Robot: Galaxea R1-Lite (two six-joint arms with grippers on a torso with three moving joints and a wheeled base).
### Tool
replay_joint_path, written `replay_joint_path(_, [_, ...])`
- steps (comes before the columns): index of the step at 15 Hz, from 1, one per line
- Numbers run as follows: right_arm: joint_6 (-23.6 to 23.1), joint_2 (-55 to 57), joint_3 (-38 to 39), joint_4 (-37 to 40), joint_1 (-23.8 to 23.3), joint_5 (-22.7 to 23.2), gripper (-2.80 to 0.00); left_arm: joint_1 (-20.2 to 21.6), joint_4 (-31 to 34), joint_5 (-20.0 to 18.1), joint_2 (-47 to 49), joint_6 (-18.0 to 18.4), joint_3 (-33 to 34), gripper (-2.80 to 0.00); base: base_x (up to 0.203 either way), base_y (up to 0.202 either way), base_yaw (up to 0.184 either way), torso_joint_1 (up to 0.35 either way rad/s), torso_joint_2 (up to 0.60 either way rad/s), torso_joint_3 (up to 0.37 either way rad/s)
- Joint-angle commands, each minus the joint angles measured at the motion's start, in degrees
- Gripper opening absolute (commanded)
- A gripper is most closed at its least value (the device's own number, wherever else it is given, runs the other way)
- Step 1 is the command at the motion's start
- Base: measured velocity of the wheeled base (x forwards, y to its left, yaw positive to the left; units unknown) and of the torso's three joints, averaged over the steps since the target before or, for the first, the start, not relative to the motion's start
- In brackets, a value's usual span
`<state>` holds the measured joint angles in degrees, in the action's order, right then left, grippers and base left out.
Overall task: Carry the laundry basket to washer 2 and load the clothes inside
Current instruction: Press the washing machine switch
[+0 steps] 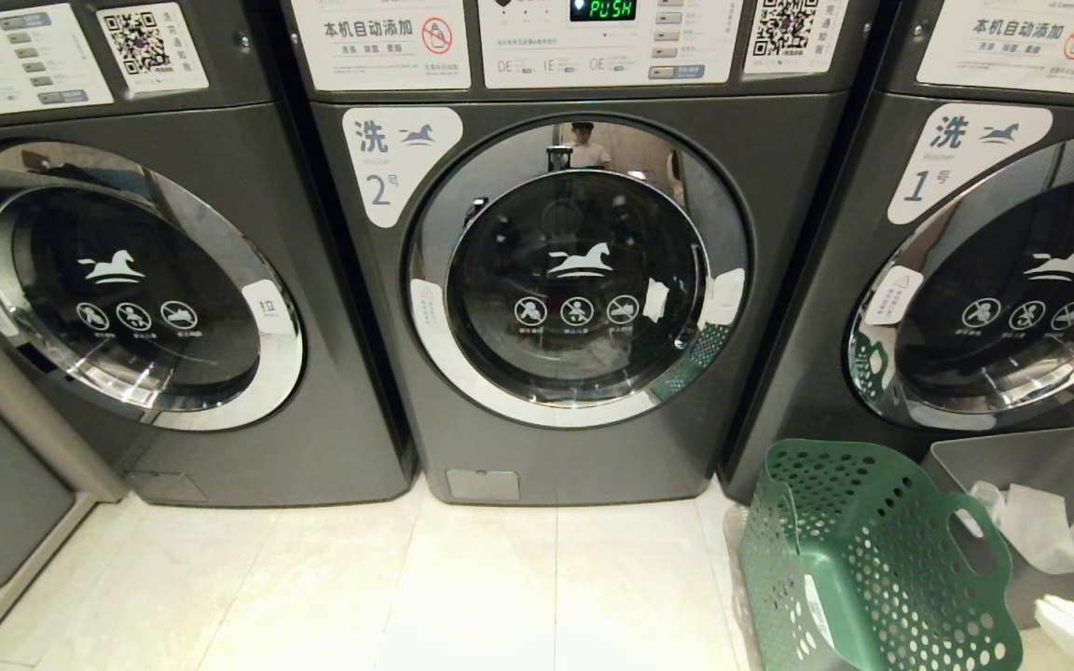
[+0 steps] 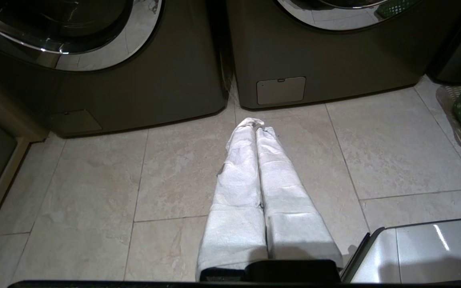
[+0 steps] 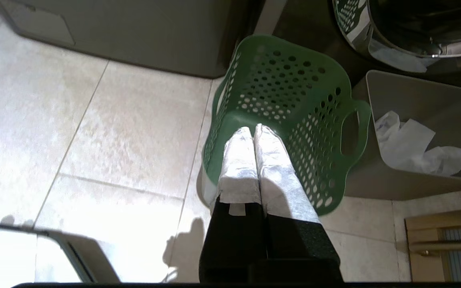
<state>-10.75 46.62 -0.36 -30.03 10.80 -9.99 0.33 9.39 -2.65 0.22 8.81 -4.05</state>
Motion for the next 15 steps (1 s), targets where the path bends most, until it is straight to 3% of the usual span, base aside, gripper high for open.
replay_joint_path(1, [-0.28, -20.26, -1.89, 23.44, 0.03, 2.50, -2.80, 0.02, 0.02, 0.01, -0.22, -0.20, 0.36, -2.80, 0.000, 0.000, 0.000, 0.000, 0.00, 0.000])
replay_joint_path(3, [-0.29, -28.59, -3.30, 35.28, 0.02, 8.85, -2.80, 0.02, 0.02, 0.01, -0.22, -0.29, 0.36, -2.80, 0.000, 0.000, 0.000, 0.000, 0.00, 0.000])
replay_joint_path(5, [1.99, -30.42, -3.78, 39.36, -1.62, 10.17, -2.80, 0.02, 0.02, 0.01, -0.22, -0.29, 0.36, -2.80, 0.000, 0.000, 0.000, 0.000, 0.00, 0.000])
replay_joint_path(8, [4.11, -32.92, -3.85, 40.55, -11.43, 9.99, -2.80, 0.02, 0.02, 0.01, -0.22, -0.62, 0.36, -2.80, 0.000, 0.000, 0.000, 0.000, 0.00, 0.000])
replay_joint_path(15, [3.81, -46.62, -3.59, 40.14, -10.80, 11.13, -2.80, 0.02, 0.02, 0.50, -0.22, -3.39, 0.44, -2.80, 0.000, 0.000, 0.000, 0.000, 0.00, 0.000])
